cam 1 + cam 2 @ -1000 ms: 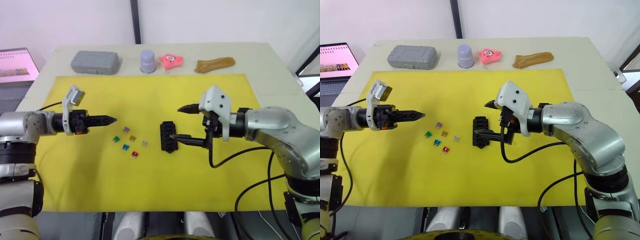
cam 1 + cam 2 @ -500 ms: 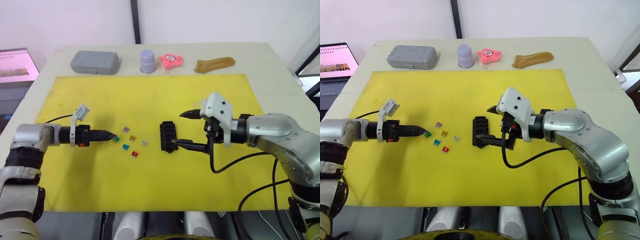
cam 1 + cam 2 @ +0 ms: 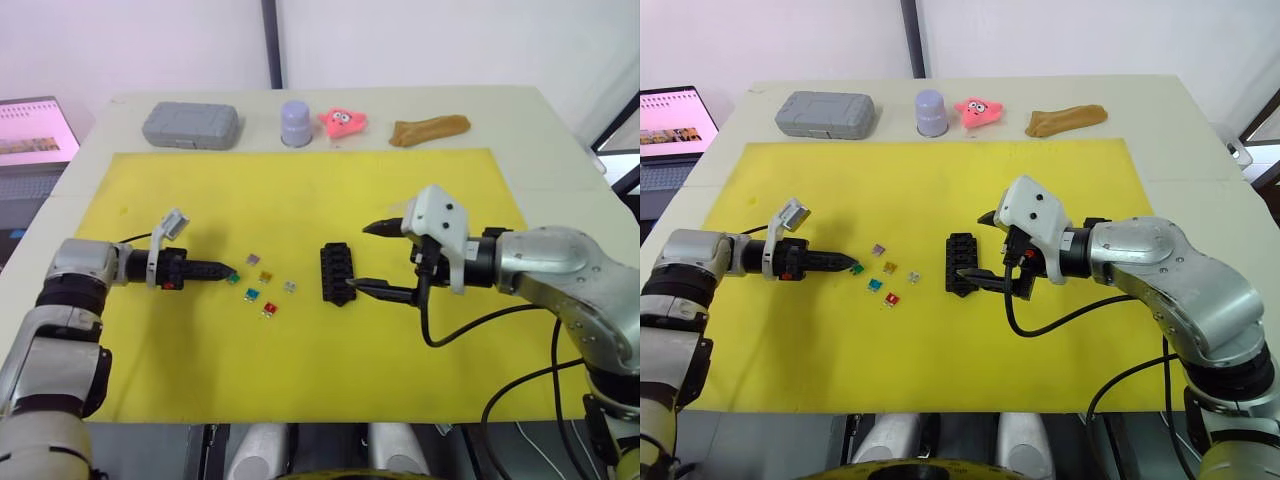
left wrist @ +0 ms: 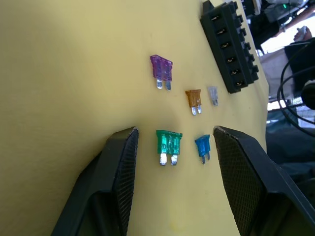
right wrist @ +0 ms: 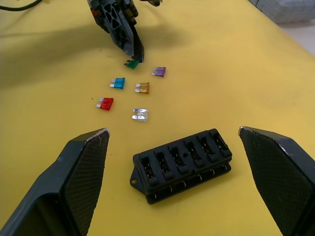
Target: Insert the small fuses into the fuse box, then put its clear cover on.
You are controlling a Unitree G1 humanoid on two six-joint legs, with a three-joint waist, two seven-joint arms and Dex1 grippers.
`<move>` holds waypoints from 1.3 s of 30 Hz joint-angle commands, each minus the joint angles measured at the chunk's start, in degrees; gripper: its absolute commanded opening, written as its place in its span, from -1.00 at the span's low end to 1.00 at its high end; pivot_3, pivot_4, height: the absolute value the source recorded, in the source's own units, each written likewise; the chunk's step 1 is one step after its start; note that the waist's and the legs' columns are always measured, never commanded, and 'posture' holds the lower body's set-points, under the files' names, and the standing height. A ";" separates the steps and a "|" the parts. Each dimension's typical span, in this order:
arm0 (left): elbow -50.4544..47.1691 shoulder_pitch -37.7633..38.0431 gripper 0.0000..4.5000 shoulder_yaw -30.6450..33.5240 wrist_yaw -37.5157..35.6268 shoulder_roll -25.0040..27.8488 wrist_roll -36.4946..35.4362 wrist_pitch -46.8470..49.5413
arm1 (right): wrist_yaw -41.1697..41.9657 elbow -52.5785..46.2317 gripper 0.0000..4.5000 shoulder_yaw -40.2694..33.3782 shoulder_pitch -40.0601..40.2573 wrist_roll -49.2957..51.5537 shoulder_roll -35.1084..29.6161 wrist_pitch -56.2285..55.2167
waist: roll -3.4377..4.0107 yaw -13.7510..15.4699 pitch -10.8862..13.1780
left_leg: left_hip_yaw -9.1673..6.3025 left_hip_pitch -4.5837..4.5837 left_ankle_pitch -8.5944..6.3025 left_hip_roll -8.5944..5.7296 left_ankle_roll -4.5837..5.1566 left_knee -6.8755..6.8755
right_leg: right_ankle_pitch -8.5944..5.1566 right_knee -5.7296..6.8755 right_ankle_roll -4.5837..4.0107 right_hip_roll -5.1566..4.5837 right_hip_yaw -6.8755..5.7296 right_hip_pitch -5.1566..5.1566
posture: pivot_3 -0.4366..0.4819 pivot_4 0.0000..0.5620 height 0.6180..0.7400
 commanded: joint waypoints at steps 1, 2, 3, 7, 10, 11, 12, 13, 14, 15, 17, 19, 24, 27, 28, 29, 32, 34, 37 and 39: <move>-3.33 2.35 0.13 -3.08 -0.34 0.76 -1.70 1.78 | -0.54 -1.86 1.00 -0.80 -0.66 0.52 -0.82 -0.31 | 0.00 -0.07 0.00 | 0.00 0.00 0.00 0.00 0.00 0.00 | 0.00 0.00 0.00 0.00 0.00 -0.01 | -0.05 -0.47 1.00; -3.37 2.51 0.13 -3.18 -0.34 0.95 -1.72 1.87 | -0.65 -1.88 1.00 -0.79 -0.65 0.56 -0.78 -0.27 | 0.00 -0.09 0.00 | 0.00 0.00 -0.01 0.00 0.01 -0.01 | 0.00 -0.01 0.00 0.00 0.00 -0.02 | -0.05 -0.47 1.00; -3.33 2.60 0.13 -3.21 -0.34 1.10 -1.69 1.88 | -0.73 -1.89 1.00 -0.77 -0.62 0.57 -0.74 -0.28 | 0.00 -0.09 0.00 | 0.00 0.00 -0.01 0.01 0.01 -0.02 | 0.00 -0.01 0.00 0.00 0.00 -0.02 | -0.05 -0.47 1.00; -2.75 2.52 0.13 -2.90 -0.34 1.31 -1.13 1.99 | -0.90 -1.61 1.00 -0.47 -0.71 0.43 -0.74 -0.47 | 0.00 -0.13 0.00 | 0.02 0.00 -0.01 0.00 0.02 -0.02 | 0.00 -0.01 0.00 0.00 0.01 -0.02 | -0.05 -0.47 1.00; -0.73 2.21 -0.10 -2.15 -0.34 1.01 0.65 1.02 | -0.91 -1.33 1.00 -0.18 -0.86 0.20 -0.69 -0.71 | 0.00 -0.22 0.00 | 0.03 0.01 -0.01 0.00 0.03 -0.02 | 0.00 -0.01 0.00 0.00 0.00 -0.02 | -0.05 -0.47 1.00; -0.18 2.17 -0.25 -1.80 -0.05 0.87 1.05 0.69 | -0.88 -1.28 1.00 -0.13 -0.87 0.14 -0.70 -0.78 | 0.00 -0.25 0.00 | 0.04 0.01 -0.01 0.00 0.02 -0.02 | 0.00 -0.01 0.00 0.01 0.00 -0.02 | -0.05 -0.47 1.00; 0.37 2.16 -0.46 -1.61 0.05 0.74 1.55 0.18 | -0.85 -1.21 1.00 -0.02 -0.85 0.04 -0.70 -0.91 | 0.00 -0.27 0.00 | 0.04 0.01 -0.01 0.00 0.03 -0.02 | 0.00 -0.01 0.00 0.01 0.00 -0.03 | -0.05 -0.47 1.00; 0.96 2.07 -0.68 -1.49 0.21 0.61 2.02 -0.26 | -0.81 -1.11 1.00 0.10 -0.91 -0.05 -0.70 -1.01 | 0.00 -0.28 0.00 | 0.04 0.01 -0.02 0.00 0.03 -0.02 | 0.00 -0.01 0.00 0.01 0.00 -0.04 | -0.05 -0.47 1.00; 1.56 1.98 -0.68 -1.24 0.33 0.44 2.36 -0.51 | -0.73 -1.03 1.00 0.20 -0.97 -0.12 -0.74 -1.13 | 0.00 -0.29 0.00 | 0.05 0.00 -0.02 0.00 0.03 -0.03 | 0.00 -0.01 0.00 0.01 0.00 -0.04 | -0.05 -0.47 1.00; 1.99 1.89 -0.68 -1.05 0.31 0.30 2.62 -0.65 | -0.68 -0.98 1.00 0.27 -1.02 -0.15 -0.76 -1.21 | 0.00 -0.30 0.00 | 0.05 0.01 -0.02 0.01 0.03 -0.03 | 0.00 0.00 0.00 0.01 0.00 -0.04 | -0.05 -0.47 1.00; 2.66 1.84 -0.68 -0.69 0.47 0.10 3.02 -1.15 | -0.56 -0.80 1.00 0.42 -1.10 -0.27 -0.83 -1.41 | 0.00 -0.28 0.00 | 0.06 0.02 -0.01 0.01 0.03 -0.03 | 0.00 0.00 0.00 0.01 0.00 -0.04 | -0.05 -0.47 1.00; 3.08 1.86 -0.68 -0.45 0.52 -0.01 3.22 -1.59 | -0.43 -0.65 1.00 0.52 -1.14 -0.40 -0.91 -1.62 | 0.00 -0.28 0.00 | 0.05 0.02 -0.01 0.01 0.03 -0.02 | 0.00 0.00 0.00 0.01 0.00 -0.04 | -0.05 -0.47 1.00; 3.67 1.88 -0.98 0.54 0.69 -0.11 3.21 -1.83 | -0.10 -0.45 1.00 0.52 -1.12 -0.68 -1.10 -2.05 | 0.01 -0.29 -0.01 | 0.06 0.03 -0.01 0.01 0.03 -0.02 | 0.00 0.01 0.00 0.01 0.00 -0.03 | -0.05 -0.47 1.00; 3.79 1.89 -0.98 0.76 0.61 0.00 3.28 -1.97 | -0.03 -0.27 1.00 0.47 -1.17 -0.78 -1.09 -2.21 | 0.01 -0.30 -0.01 | 0.06 0.04 -0.01 0.02 0.03 -0.02 | 0.00 0.02 0.00 0.01 0.00 -0.03 | -0.05 -0.47 1.00; 3.57 2.04 -0.98 0.86 0.52 0.08 3.24 -2.31 | -0.01 -0.20 1.00 0.47 -1.19 -0.87 -1.09 -2.29 | 0.01 -0.30 -0.01 | 0.06 0.04 -0.01 0.02 0.03 -0.02 | 0.00 0.02 0.00 0.01 0.00 -0.03 | -0.05 -0.47 1.00; 3.11 2.29 -0.98 1.05 0.31 0.18 3.00 -2.39 | -0.05 -0.21 1.00 0.37 -1.15 -0.86 -1.04 -2.29 | 0.01 -0.30 -0.01 | 0.06 0.04 -0.01 0.02 0.03 -0.02 | 0.00 0.02 0.00 0.01 0.00 -0.03 | -0.05 -0.47 1.00; 1.61 3.08 -0.98 1.14 -0.21 0.63 2.53 -1.76 | -0.45 -0.71 1.00 0.24 -0.63 -0.66 -0.58 -2.09 | 0.01 -0.34 -0.01 | 0.06 0.04 -0.01 0.02 0.03 -0.02 | 0.00 0.02 0.00 0.01 0.00 -0.03 | -0.05 -0.47 1.00; 1.01 3.19 -0.98 1.76 -0.31 0.94 2.03 -0.98 | -0.62 -0.89 1.00 0.51 -0.47 -0.73 -0.43 -2.05 | 0.01 -0.34 -0.01 | 0.07 0.04 -0.01 0.02 0.03 -0.02 | 0.00 0.02 0.00 0.01 0.00 -0.03 | -0.05 -0.47 1.00; -1.04 3.62 -0.98 2.47 -0.34 1.78 0.66 0.39 | -0.54 -0.79 1.00 0.77 -0.51 -0.82 -0.51 -2.18 | 0.01 -0.38 -0.01 | 0.06 0.03 -0.01 0.02 0.03 -0.02 | 0.00 0.02 0.00 0.01 0.00 -0.04 | -0.05 -0.47 1.00; -3.32 4.38 -0.98 3.21 -0.34 2.54 -0.48 1.81 | -0.47 -0.87 1.00 0.80 -0.59 -0.70 -0.54 -2.11 | 0.00 -0.51 -0.01 | 0.06 0.02 -0.02 0.03 0.03 -0.02 | 0.00 0.03 0.00 0.02 0.00 -0.06 | -0.05 -0.47 1.00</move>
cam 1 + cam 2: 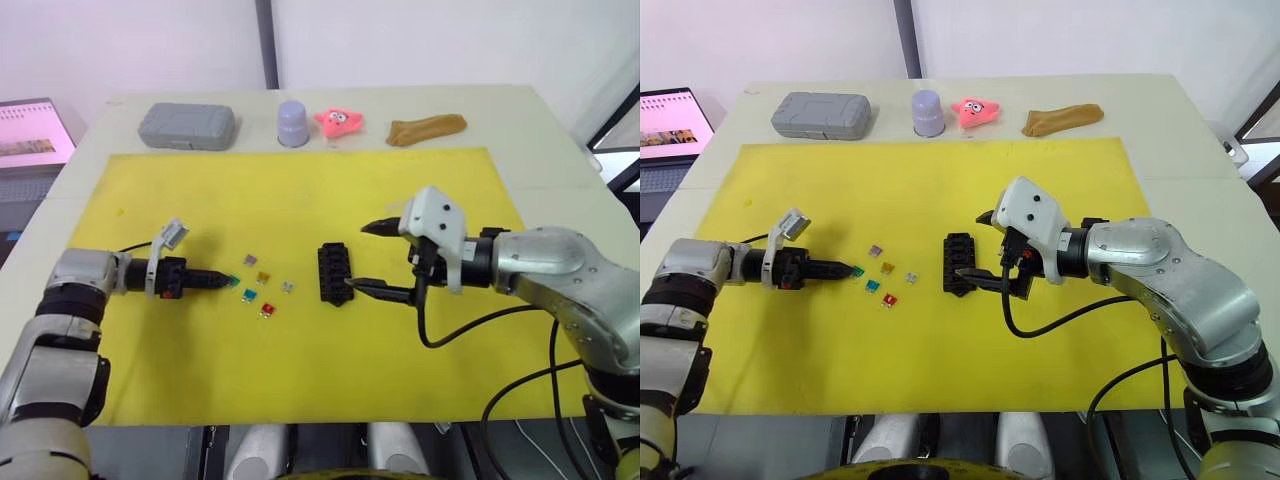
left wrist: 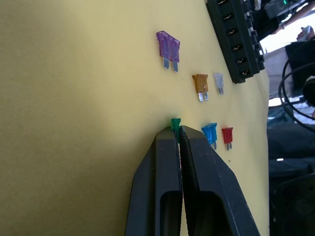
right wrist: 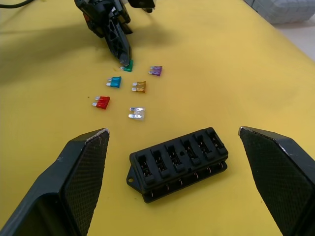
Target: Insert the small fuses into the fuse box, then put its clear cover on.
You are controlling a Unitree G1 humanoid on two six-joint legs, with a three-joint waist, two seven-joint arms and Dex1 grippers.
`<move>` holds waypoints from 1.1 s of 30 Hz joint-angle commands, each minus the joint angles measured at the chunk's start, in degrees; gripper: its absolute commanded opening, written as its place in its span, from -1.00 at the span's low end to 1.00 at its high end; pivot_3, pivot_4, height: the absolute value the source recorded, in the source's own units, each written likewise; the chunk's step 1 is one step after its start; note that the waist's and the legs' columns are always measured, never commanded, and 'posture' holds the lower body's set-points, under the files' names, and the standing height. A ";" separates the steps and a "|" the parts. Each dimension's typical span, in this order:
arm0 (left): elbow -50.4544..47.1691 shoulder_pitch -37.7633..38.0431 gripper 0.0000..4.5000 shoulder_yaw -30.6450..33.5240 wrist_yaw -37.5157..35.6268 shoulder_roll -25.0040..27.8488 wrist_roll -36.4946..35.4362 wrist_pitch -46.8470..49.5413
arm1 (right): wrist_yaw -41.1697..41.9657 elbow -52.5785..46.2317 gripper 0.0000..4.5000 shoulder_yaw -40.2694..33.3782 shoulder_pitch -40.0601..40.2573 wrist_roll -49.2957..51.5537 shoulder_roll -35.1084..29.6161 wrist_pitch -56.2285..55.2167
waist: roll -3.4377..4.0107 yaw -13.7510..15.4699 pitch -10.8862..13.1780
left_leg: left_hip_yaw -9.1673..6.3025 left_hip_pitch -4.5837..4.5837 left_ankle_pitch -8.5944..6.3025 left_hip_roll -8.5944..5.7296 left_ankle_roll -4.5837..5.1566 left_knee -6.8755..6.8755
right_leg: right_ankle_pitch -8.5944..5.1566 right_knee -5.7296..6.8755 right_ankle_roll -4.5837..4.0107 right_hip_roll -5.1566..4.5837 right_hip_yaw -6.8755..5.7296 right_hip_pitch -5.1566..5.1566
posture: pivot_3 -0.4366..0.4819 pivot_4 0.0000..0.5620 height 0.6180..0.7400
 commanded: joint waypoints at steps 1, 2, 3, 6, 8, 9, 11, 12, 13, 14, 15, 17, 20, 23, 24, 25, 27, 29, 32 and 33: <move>-3.56 1.94 -0.98 1.90 -0.15 2.31 -1.70 2.49 | 0.07 -1.20 1.00 -0.34 -0.55 0.22 -0.49 -0.91 | 0.00 -0.15 0.00 | 0.01 0.00 0.00 0.01 0.00 -0.01 | 0.00 0.00 0.00 0.00 0.00 -0.01 | -0.05 -0.47 1.00; -4.83 2.52 -0.98 2.27 -0.14 2.68 -2.20 3.11 | 0.12 -1.18 1.00 -0.29 -0.46 0.20 -0.53 -0.99 | 0.00 -0.17 0.00 | 0.01 0.00 0.00 0.02 0.00 -0.02 | 0.00 0.00 0.00 0.00 0.00 -0.03 | -0.05 -0.47 1.00; -6.02 3.09 -0.98 2.57 -0.14 3.01 -2.68 3.83 | 0.17 -1.18 1.00 -0.21 -0.35 0.13 -0.57 -1.11 | 0.00 -0.16 0.00 | 0.01 -0.01 0.00 0.03 0.00 -0.02 | 0.00 0.01 0.00 0.01 0.00 -0.04 | -0.05 -0.47 1.00; -8.51 4.40 -0.98 3.30 0.23 3.38 -3.58 5.65 | 0.28 -1.13 1.00 0.07 -0.03 -0.20 -0.67 -1.54 | 0.00 -0.05 0.00 | 0.00 -0.02 0.00 0.03 0.00 -0.01 | 0.00 0.00 0.00 0.01 0.00 -0.04 | -0.05 -0.47 1.00; -9.55 5.06 -0.98 4.27 1.11 3.41 -4.10 6.22 | 0.45 -1.03 1.00 0.62 -0.34 -0.16 -0.40 -1.68 | 0.00 -0.01 0.00 | 0.01 -0.03 0.00 0.02 0.00 -0.01 | 0.00 0.00 0.00 0.01 0.00 -0.04 | -0.05 -0.47 1.00; -9.86 5.26 -0.98 4.78 1.56 3.40 -4.35 6.47 | 0.55 -0.90 1.00 0.84 -0.54 -0.17 -0.31 -1.76 | 0.00 0.01 0.00 | 0.01 -0.03 0.00 0.02 0.00 0.00 | 0.00 0.00 0.00 0.01 0.00 -0.04 | -0.05 -0.47 1.00; -10.67 5.61 -0.98 5.91 2.49 3.55 -5.07 6.75 | 0.70 -0.75 1.00 0.99 -0.72 -0.19 -0.29 -1.89 | 0.00 0.03 0.00 | 0.01 -0.03 0.00 0.02 0.00 0.00 | 0.00 0.00 0.00 0.00 0.01 -0.03 | -0.05 -0.47 1.00; -11.25 5.51 -0.98 6.82 3.04 3.53 -5.71 7.34 | 0.76 -0.63 1.00 0.97 -0.77 -0.14 -0.26 -1.94 | -0.01 0.03 0.00 | 0.01 -0.03 0.00 0.02 0.00 0.00 | 0.00 0.00 0.00 0.00 0.01 -0.03 | -0.05 -0.47 1.00; -12.02 5.25 -0.98 7.85 3.57 3.45 -6.55 8.30 | 0.79 -0.54 1.00 0.93 -0.79 -0.02 -0.20 -1.91 | -0.01 0.05 0.00 | 0.01 -0.04 0.00 0.02 0.00 0.00 | 0.00 0.00 0.00 0.00 0.01 -0.03 | -0.05 -0.47 1.00; -13.75 5.05 -0.98 8.96 4.15 3.35 -7.76 9.53 | 0.75 -0.54 1.00 0.75 -0.67 0.32 -0.13 -1.65 | -0.01 0.09 0.00 | 0.01 -0.04 0.00 0.02 0.00 0.00 | 0.00 0.00 0.00 0.00 0.01 -0.03 | -0.05 -0.47 1.00; -16.04 4.90 -0.98 10.11 4.73 3.16 -9.29 11.18 | 0.54 -0.57 1.00 0.36 -0.51 0.97 0.09 -0.99 | -0.01 0.15 0.01 | -0.01 -0.05 0.00 0.02 0.00 0.01 | 0.00 0.00 0.00 0.00 0.01 -0.03 | -0.05 -0.47 1.00; -22.16 4.91 -0.98 12.39 6.27 2.30 -13.08 15.37 | -1.18 -0.21 1.00 -2.07 -0.17 4.34 1.93 2.25 | -0.03 0.26 0.01 | -0.02 -0.06 0.00 0.02 0.00 0.03 | 0.00 0.00 0.00 -0.02 0.01 -0.02 | -0.05 -0.47 1.00; -32.94 5.89 -0.98 14.99 10.01 -0.87 -19.51 21.51 | -5.23 1.58 1.00 -7.83 -0.66 11.30 5.96 8.57 | -0.03 0.42 0.00 | -0.06 -0.07 0.00 0.03 0.00 0.04 | 0.00 -0.01 0.00 -0.06 0.02 0.00 | -0.05 -0.47 1.00; -39.91 5.08 -0.98 17.86 14.85 -5.23 -24.71 25.36 | -9.25 3.73 1.00 -13.96 -1.74 20.44 9.51 14.66 | -0.03 0.40 0.00 | -0.09 -0.06 0.00 0.07 0.00 0.06 | 0.00 0.00 0.00 -0.13 0.03 0.02 | -0.05 -0.47 1.00; -42.01 4.13 -0.98 18.46 16.54 -7.07 -26.21 25.78 | -11.33 5.34 1.00 -16.52 -2.34 24.74 10.48 16.95 | -0.03 0.33 0.00 | -0.09 -0.05 0.00 0.08 0.00 0.06 | 0.00 -0.01 0.00 -0.14 0.03 0.02 | -0.05 -0.47 1.00; -43.43 3.59 -0.98 18.91 17.81 -8.19 -27.33 26.04 | -13.21 6.47 1.00 -18.21 -2.88 27.97 11.19 18.60 | -0.03 0.30 0.00 | -0.09 -0.05 0.00 0.07 0.00 0.05 | 0.00 -0.01 0.00 -0.13 0.03 0.02 | -0.05 -0.47 1.00; -45.56 2.61 -0.98 19.42 19.87 -9.81 -29.25 26.02 | -16.58 8.42 1.00 -20.30 -3.82 33.86 11.66 20.34 | -0.03 0.24 0.00 | -0.08 -0.03 0.00 0.06 -0.01 0.05 | 0.00 0.00 0.00 -0.12 0.03 0.02 | -0.05 -0.47 1.00; -46.32 1.76 -0.98 19.65 21.56 -10.66 -30.65 25.83 | -19.45 9.81 1.00 -21.08 -4.19 38.43 11.18 20.92 | -0.03 0.22 0.00 | -0.07 -0.02 0.00 0.07 -0.01 0.03 | 0.00 -0.01 0.00 -0.12 0.03 0.01 | -0.05 -0.47 1.00; -47.06 1.15 -0.98 18.94 22.56 -10.79 -31.53 24.37 | -23.48 11.07 1.00 -20.48 -4.62 43.86 10.52 20.22 | -0.03 0.17 0.00 | -0.05 0.00 0.00 0.05 -0.01 0.01 | 0.00 -0.02 0.00 -0.12 0.03 0.01 | -0.05 -0.47 1.00; -47.02 0.83 -0.98 18.76 22.99 -10.97 -31.78 24.01 | -24.66 11.36 1.00 -20.00 -4.76 45.87 10.53 19.46 | -0.03 0.15 0.00 | -0.04 0.00 0.00 0.05 -0.01 0.01 | 0.00 -0.02 0.00 -0.12 0.03 0.01 | -0.05 -0.47 1.00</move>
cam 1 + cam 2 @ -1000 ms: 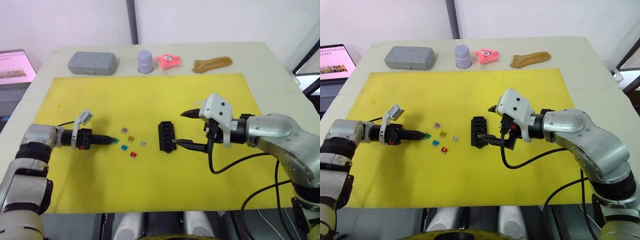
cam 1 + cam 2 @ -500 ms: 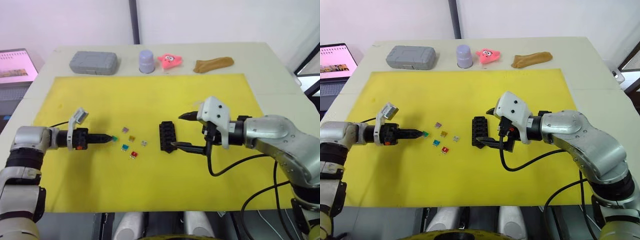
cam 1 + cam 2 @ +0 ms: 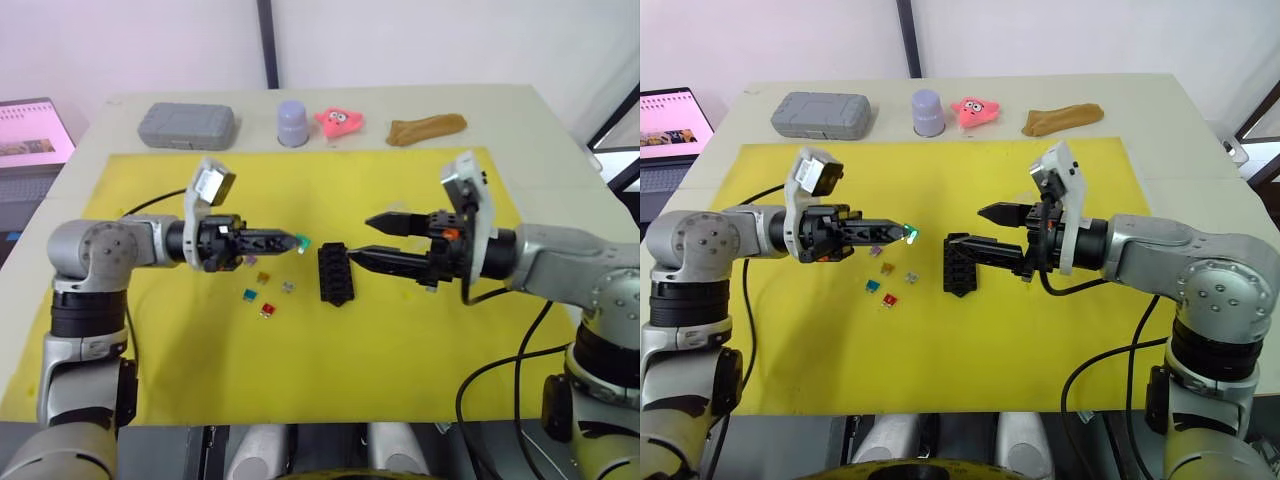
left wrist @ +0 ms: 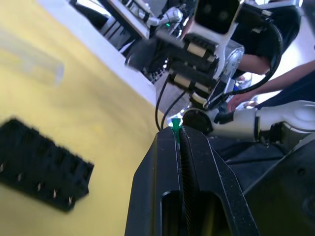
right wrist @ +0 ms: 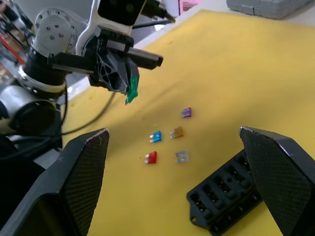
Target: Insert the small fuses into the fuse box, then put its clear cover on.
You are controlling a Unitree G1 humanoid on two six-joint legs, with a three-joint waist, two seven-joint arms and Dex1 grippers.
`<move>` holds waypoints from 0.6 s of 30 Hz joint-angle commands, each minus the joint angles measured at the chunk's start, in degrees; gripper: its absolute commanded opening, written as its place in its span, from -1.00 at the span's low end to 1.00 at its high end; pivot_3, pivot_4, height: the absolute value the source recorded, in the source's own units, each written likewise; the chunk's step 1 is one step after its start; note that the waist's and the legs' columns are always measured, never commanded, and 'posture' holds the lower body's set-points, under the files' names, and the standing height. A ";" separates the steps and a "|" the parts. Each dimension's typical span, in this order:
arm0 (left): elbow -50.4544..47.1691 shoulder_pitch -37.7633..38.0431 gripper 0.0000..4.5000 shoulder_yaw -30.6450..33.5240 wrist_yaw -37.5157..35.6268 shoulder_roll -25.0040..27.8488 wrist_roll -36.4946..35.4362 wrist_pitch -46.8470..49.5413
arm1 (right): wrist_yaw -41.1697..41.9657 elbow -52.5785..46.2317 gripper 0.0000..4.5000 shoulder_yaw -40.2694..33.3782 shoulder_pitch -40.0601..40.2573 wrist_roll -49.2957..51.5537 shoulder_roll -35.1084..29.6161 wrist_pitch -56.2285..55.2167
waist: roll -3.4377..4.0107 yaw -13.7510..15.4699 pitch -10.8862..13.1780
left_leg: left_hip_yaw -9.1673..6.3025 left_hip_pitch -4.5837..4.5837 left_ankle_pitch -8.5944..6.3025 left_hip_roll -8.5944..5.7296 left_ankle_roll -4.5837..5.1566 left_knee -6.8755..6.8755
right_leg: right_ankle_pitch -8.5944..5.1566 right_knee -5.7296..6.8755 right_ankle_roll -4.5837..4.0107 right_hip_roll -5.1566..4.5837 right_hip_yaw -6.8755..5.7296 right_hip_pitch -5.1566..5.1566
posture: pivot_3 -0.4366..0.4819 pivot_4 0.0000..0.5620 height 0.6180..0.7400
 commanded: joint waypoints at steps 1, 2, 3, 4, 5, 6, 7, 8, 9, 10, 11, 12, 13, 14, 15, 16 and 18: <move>-1.46 -1.14 -1.00 0.61 1.18 0.10 -2.02 -1.39 | -4.23 0.16 0.74 0.26 -1.63 7.60 -0.87 -2.28 | 0.00 -0.03 0.00 | 0.01 0.00 0.00 0.00 0.00 0.00 | 0.00 0.00 0.00 0.00 0.00 0.00 | -0.05 -0.47 1.00; -1.66 -1.26 -1.00 0.22 1.33 0.04 -2.03 -1.88 | -5.45 0.29 0.60 1.06 -1.72 9.42 -0.83 -2.96 | 0.00 -0.05 0.00 | 0.00 0.00 0.00 0.00 0.00 0.00 | 0.00 0.00 0.00 0.01 0.00 0.00 | -0.05 -0.47 1.00; -1.87 -1.31 -1.00 -0.37 1.22 0.14 -1.76 -2.63 | -7.11 0.57 0.41 2.34 -1.95 10.75 -0.48 -3.52 | 0.00 -0.06 0.00 | 0.01 0.00 0.00 0.00 0.00 0.00 | 0.00 0.00 0.00 0.01 0.00 0.00 | -0.05 -0.47 1.00; -1.87 -1.45 -1.00 -0.67 1.27 0.09 -1.73 -3.11 | -9.01 1.34 0.41 3.63 -2.00 12.72 0.20 -4.47 | 0.00 -0.04 0.00 | 0.02 0.00 0.00 0.00 0.00 0.01 | 0.00 0.00 0.00 0.01 0.00 0.00 | -0.05 -0.47 1.00; -1.84 -1.62 -1.00 -0.91 1.34 -0.04 -1.69 -3.66 | -11.00 2.25 0.41 4.97 -2.04 14.37 1.15 -5.57 | 0.00 -0.01 0.00 | 0.02 -0.01 0.00 0.00 0.00 0.01 | 0.00 -0.01 0.00 0.01 0.00 0.00 | -0.05 -0.47 1.00; -1.67 -1.86 -1.00 -1.00 1.51 -0.17 -1.75 -4.00 | -13.21 3.14 0.41 6.22 -2.03 15.96 1.94 -6.81 | 0.00 0.02 0.00 | 0.01 0.00 0.00 0.00 0.00 0.02 | 0.00 -0.01 0.00 0.01 0.00 0.01 | -0.05 -0.47 1.00; -1.53 -2.05 -1.00 -1.08 1.70 -0.27 -1.87 -4.22 | -14.88 3.72 0.41 7.13 -1.99 17.38 2.12 -7.89 | 0.00 0.02 0.00 | 0.01 0.00 0.00 0.00 0.00 0.02 | 0.00 -0.02 0.00 0.00 0.00 0.01 | -0.05 -0.47 1.00; -1.34 -2.29 -1.00 -1.07 2.00 -0.40 -1.98 -4.32 | -16.57 4.14 0.41 7.81 -1.97 18.16 2.18 -8.89 | 0.00 0.06 0.00 | 0.01 -0.01 0.00 0.00 0.00 0.02 | 0.00 -0.01 0.00 0.00 0.00 0.01 | -0.05 -0.47 1.00; -1.33 -2.42 -1.00 -1.30 1.98 -0.34 -1.89 -4.78 | -17.66 4.38 0.41 8.51 -1.94 19.16 1.97 -9.70 | 0.00 0.06 0.00 | 0.01 -0.02 0.00 -0.01 0.00 0.02 | 0.00 -0.01 0.00 -0.01 0.00 0.01 | -0.05 -0.47 1.00; -1.26 -2.55 -1.00 -1.44 2.06 -0.35 -1.94 -5.04 | -18.47 4.51 0.41 9.16 -1.98 20.10 1.66 -10.45 | 0.00 0.03 0.00 | 0.01 -0.02 0.00 0.00 0.00 0.02 | 0.00 -0.01 0.00 -0.02 0.00 0.00 | -0.05 -0.47 1.00; -1.20 -2.66 -1.00 -1.56 2.21 -0.41 -2.08 -5.19 | -19.16 4.63 0.41 9.70 -2.01 21.04 1.28 -11.19 | 0.00 0.02 0.00 | 0.01 -0.02 0.00 0.00 0.00 0.02 | 0.00 -0.03 0.00 -0.02 0.00 0.01 | -0.05 -0.47 1.00; -1.23 -2.65 -1.00 -1.70 2.29 -0.42 -2.19 -5.36 | -19.99 4.87 0.41 10.19 -2.12 21.93 1.12 -12.01 | 0.00 0.01 0.00 | 0.01 -0.02 0.00 -0.02 0.00 0.02 | 0.00 -0.03 0.00 -0.01 -0.01 0.01 | -0.05 -0.47 1.00; -1.33 -2.59 -1.00 -1.77 2.41 -0.52 -2.38 -5.46 | -20.83 5.21 0.30 10.65 -2.31 22.60 0.92 -12.73 | 0.00 -0.01 0.00 | 0.01 -0.02 0.00 -0.01 0.00 0.02 | 0.00 -0.03 0.00 -0.01 -0.01 0.00 | -0.05 -0.47 1.00; -1.44 -2.51 -1.00 -1.86 2.55 -0.60 -2.53 -5.60 | -21.70 5.53 0.19 11.11 -2.44 23.29 0.65 -13.46 | 0.00 -0.03 0.00 | 0.01 -0.02 0.00 -0.01 0.00 0.02 | 0.00 -0.03 0.00 0.00 -0.01 0.01 | -0.05 -0.47 1.00; -1.57 -2.38 -1.00 -1.97 2.72 -0.69 -2.65 -5.77 | -22.41 5.85 0.03 11.59 -2.54 24.08 0.36 -14.04 | 0.00 -0.05 0.00 | 0.01 -0.02 0.00 -0.01 0.00 0.02 | 0.00 -0.04 0.00 0.00 -0.01 0.01 | -0.05 -0.47 1.00; -1.63 -2.27 -1.00 -2.03 2.86 -0.73 -2.84 -5.90 | -22.80 5.94 0.03 12.11 -2.63 24.67 0.00 -14.43 | 0.00 -0.06 0.00 | 0.02 -0.02 0.00 -0.01 0.00 0.02 | 0.00 -0.03 0.00 0.00 -0.01 0.01 | -0.05 -0.47 1.00; -1.67 -2.13 -1.00 -2.10 3.14 -0.80 -3.11 -6.10 | -23.05 5.70 0.03 12.96 -2.66 25.77 -0.86 -15.07 | 0.00 -0.04 0.00 | 0.02 -0.02 0.00 -0.01 0.00 0.02 | 0.00 -0.04 0.00 0.01 -0.01 0.01 | -0.05 -0.47 1.00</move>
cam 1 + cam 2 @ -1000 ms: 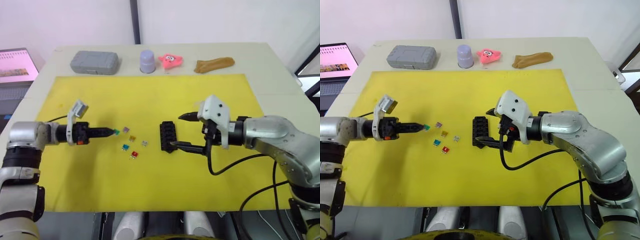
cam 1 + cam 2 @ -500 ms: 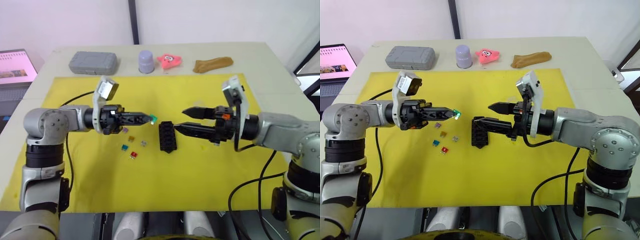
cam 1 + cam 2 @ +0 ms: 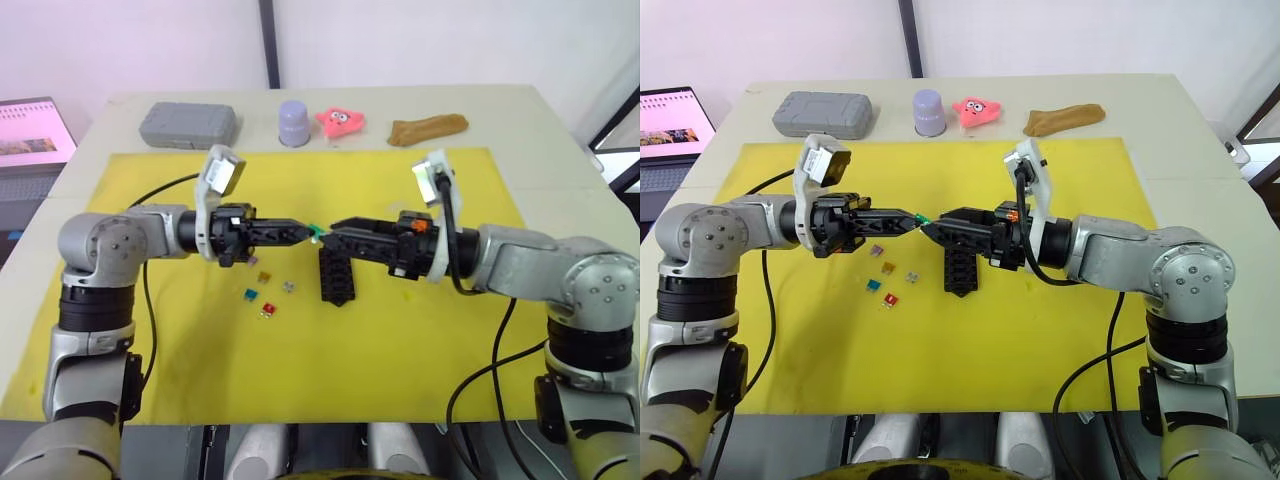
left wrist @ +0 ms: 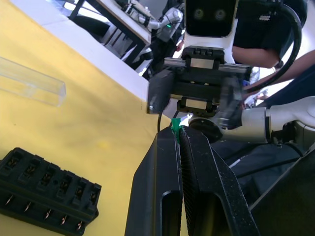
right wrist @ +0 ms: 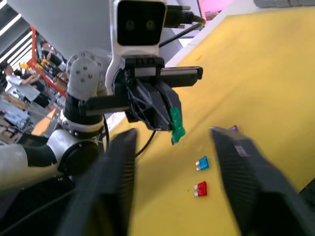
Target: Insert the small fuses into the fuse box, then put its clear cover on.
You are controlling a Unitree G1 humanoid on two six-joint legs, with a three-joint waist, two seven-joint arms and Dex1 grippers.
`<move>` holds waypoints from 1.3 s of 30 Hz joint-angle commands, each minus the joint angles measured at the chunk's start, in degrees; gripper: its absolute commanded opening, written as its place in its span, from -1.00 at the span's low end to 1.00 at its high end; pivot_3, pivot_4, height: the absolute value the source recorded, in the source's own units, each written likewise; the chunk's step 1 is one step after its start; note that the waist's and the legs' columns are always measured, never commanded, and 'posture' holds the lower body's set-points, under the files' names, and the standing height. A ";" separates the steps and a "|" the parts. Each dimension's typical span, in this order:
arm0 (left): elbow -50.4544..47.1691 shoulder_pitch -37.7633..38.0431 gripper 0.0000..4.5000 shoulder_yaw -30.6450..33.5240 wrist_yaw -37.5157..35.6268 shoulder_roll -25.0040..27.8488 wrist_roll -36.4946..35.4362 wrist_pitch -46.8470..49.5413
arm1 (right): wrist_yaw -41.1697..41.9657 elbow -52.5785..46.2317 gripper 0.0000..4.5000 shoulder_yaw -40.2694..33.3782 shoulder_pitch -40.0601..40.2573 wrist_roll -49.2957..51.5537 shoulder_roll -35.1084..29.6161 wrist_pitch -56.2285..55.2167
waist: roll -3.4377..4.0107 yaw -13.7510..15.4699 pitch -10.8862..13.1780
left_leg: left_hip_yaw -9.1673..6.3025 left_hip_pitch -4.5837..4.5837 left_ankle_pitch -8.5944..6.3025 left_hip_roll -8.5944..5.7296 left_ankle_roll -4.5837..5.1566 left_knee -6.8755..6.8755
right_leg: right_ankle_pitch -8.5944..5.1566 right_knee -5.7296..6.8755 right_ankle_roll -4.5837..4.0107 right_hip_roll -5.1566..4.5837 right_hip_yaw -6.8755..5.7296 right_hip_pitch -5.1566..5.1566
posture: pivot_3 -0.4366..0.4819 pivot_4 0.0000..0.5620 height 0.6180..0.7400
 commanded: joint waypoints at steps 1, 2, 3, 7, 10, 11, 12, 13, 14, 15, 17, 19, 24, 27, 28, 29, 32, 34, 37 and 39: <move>-1.57 -0.99 -1.00 0.39 0.30 -0.17 -1.75 -1.05 | -0.68 -1.08 0.03 0.93 -1.37 3.41 -1.41 -2.18 | 0.00 -0.01 0.00 | 0.00 0.00 0.00 0.00 0.00 0.00 | 0.00 -0.01 0.00 0.00 0.00 0.00 | -0.05 -0.47 1.00; -1.48 -1.00 -1.00 0.38 0.41 -0.22 -1.79 -1.14 | -0.85 -1.34 0.03 1.38 -1.31 3.84 -1.74 -2.56 | 0.00 0.00 0.00 | 0.00 0.00 0.00 0.00 0.00 0.00 | 0.00 -0.02 0.00 0.00 0.00 0.01 | -0.05 -0.47 1.00; -1.40 -1.00 -1.00 0.39 0.55 -0.29 -1.86 -1.21 | -0.93 -1.61 0.03 1.71 -1.20 4.16 -1.97 -2.92 | 0.00 0.03 0.00 | 0.00 0.00 0.00 0.00 0.00 0.00 | 0.00 -0.02 0.00 0.01 0.00 0.01 | -0.05 -0.47 1.00; -1.42 -0.87 -1.00 0.32 1.02 -0.39 -2.16 -1.39 | -1.36 -2.18 -0.18 3.29 -0.94 5.34 -2.78 -4.43 | 0.00 0.00 0.00 | 0.00 0.00 0.00 0.00 0.00 0.00 | 0.00 -0.02 0.00 0.01 0.00 0.01 | -0.05 -0.47 1.00; -1.55 -0.80 -1.00 0.24 1.32 -0.46 -2.47 -1.37 | -2.01 -2.17 -0.30 4.31 -0.76 6.01 -3.10 -5.37 | 0.00 0.00 0.00 | 0.01 0.00 0.00 0.01 0.00 0.00 | 0.00 -0.02 0.00 0.02 0.00 0.01 | -0.05 -0.47 1.00; -1.51 -0.79 -1.00 0.17 1.36 -0.50 -2.48 -1.37 | -2.21 -2.19 -0.30 4.47 -0.67 6.40 -3.22 -5.73 | 0.00 0.02 0.00 | 0.01 0.00 0.00 0.01 0.00 0.00 | 0.00 -0.03 0.00 0.02 0.00 0.01 | -0.05 -0.47 1.00; -1.46 -0.78 -1.00 0.12 1.37 -0.52 -2.48 -1.39 | -2.37 -2.22 -0.30 4.62 -0.61 6.72 -3.37 -6.05 | 0.00 0.04 0.00 | 0.01 -0.01 0.00 0.01 0.00 0.00 | 0.00 -0.03 0.00 0.02 0.00 0.01 | -0.05 -0.47 1.00; -1.42 -0.79 -1.00 0.00 1.32 -0.49 -2.41 -1.45 | -2.49 -2.24 -0.30 4.75 -0.59 7.15 -3.48 -6.42 | 0.00 0.05 0.00 | 0.01 -0.01 0.00 0.01 0.00 0.00 | 0.00 -0.03 0.00 0.02 0.00 0.01 | -0.05 -0.47 1.00; -1.28 -0.83 -1.00 -0.08 1.32 -0.50 -2.35 -1.47 | -2.51 -2.28 -0.30 4.95 -0.62 7.21 -3.62 -6.65 | 0.00 0.05 0.00 | 0.01 -0.01 0.00 0.01 0.00 0.00 | 0.00 -0.03 0.00 0.02 0.00 0.01 | -0.05 -0.47 1.00; -1.17 -0.86 -1.00 -0.14 1.33 -0.49 -2.33 -1.47 | -2.60 -2.28 -0.30 5.11 -0.61 7.41 -3.75 -6.92 | 0.00 0.06 0.00 | 0.01 -0.01 0.00 0.01 0.00 0.00 | 0.00 -0.04 0.00 0.02 0.00 0.01 | -0.05 -0.47 1.00; -1.16 -0.77 -1.00 -0.40 1.24 -0.40 -2.23 -1.62 | -2.56 -2.42 -0.30 5.43 -0.59 7.63 -3.87 -7.28 | 0.00 0.06 0.00 | 0.01 -0.01 0.00 0.01 0.00 0.00 | 0.00 -0.03 0.00 0.02 0.00 0.01 | -0.05 -0.47 1.00; -1.35 -0.55 -1.00 -0.64 1.20 -0.33 -2.24 -1.66 | -2.71 -2.39 -0.30 5.76 -0.61 7.67 -4.00 -7.61 | 0.00 0.05 0.00 | 0.01 -0.01 0.00 0.01 0.00 0.00 | 0.00 -0.04 0.00 0.02 0.00 0.01 | -0.05 -0.47 1.00; -1.69 -0.28 -1.00 -1.03 1.21 -0.19 -2.41 -1.71 | -2.63 -2.39 -0.30 6.18 -0.66 7.80 -4.68 -7.97 | 0.00 0.08 0.00 | 0.01 -0.01 0.00 0.01 0.00 0.00 | 0.00 -0.04 0.00 0.02 0.00 0.01 | -0.05 -0.47 1.00; -1.62 -0.32 -1.00 -1.28 1.36 -0.30 -2.42 -1.92 | -2.24 -2.43 -0.30 6.49 -0.78 7.61 -5.14 -7.87 | 0.00 0.06 0.00 | 0.01 -0.01 0.00 0.01 0.00 0.00 | 0.00 -0.04 0.00 0.03 0.00 0.01 | -0.05 -0.47 1.00; -1.64 -0.30 -1.00 -1.41 1.38 -0.32 -2.38 -2.04 | -2.14 -2.44 -0.30 6.56 -0.80 7.54 -5.25 -7.88 | 0.00 0.06 0.00 | 0.01 -0.01 0.00 0.01 0.00 -0.01 | 0.00 -0.04 0.00 0.03 0.00 0.01 | -0.05 -0.47 1.00; -1.68 -0.26 -1.00 -1.53 1.36 -0.31 -2.35 -2.13 | -2.07 -2.45 -0.30 6.61 -0.81 7.53 -5.33 -7.92 | 0.00 0.06 0.00 | 0.01 -0.01 0.00 0.01 0.00 -0.01 | 0.00 -0.04 0.00 0.03 0.00 0.01 | -0.05 -0.47 1.00; -1.67 -0.25 -1.00 -1.44 1.64 -0.40 -2.56 -2.02 | -1.69 -2.74 -0.64 6.70 -0.85 7.23 -5.68 -7.80 | 0.00 0.10 0.00 | 0.01 -0.02 0.00 0.01 0.00 -0.01 | 0.00 -0.04 0.00 0.03 0.00 0.01 | -0.05 -0.47 1.00; -1.57 -0.26 -1.00 -1.50 1.74 -0.30 -2.68 -2.10 | -1.56 -2.80 -0.81 6.81 -0.92 7.15 -6.03 -7.71 | 0.00 0.09 0.00 | 0.02 -0.02 0.00 0.01 0.00 -0.01 | 0.00 -0.04 0.00 0.03 0.00 0.00 | -0.05 -0.47 1.00; -1.54 -0.21 -1.00 -1.64 1.82 -0.14 -2.77 -2.24 | -1.36 -2.89 -0.81 6.93 -0.90 7.10 -6.39 -7.86 | 0.00 0.09 0.00 | 0.01 -0.02 0.00 0.01 0.00 -0.01 | 0.00 -0.05 0.00 0.03 0.00 0.02 | -0.05 -0.47 1.00; -1.56 -0.19 -1.00 -1.66 1.87 -0.12 -2.79 -2.26 | -1.22 -2.82 -0.81 6.81 -0.89 7.09 -6.52 -7.89 | 0.00 0.10 0.00 | 0.01 -0.02 0.00 0.01 0.00 -0.01 | 0.00 -0.05 0.00 0.03 0.00 0.02 | -0.05 -0.47 1.00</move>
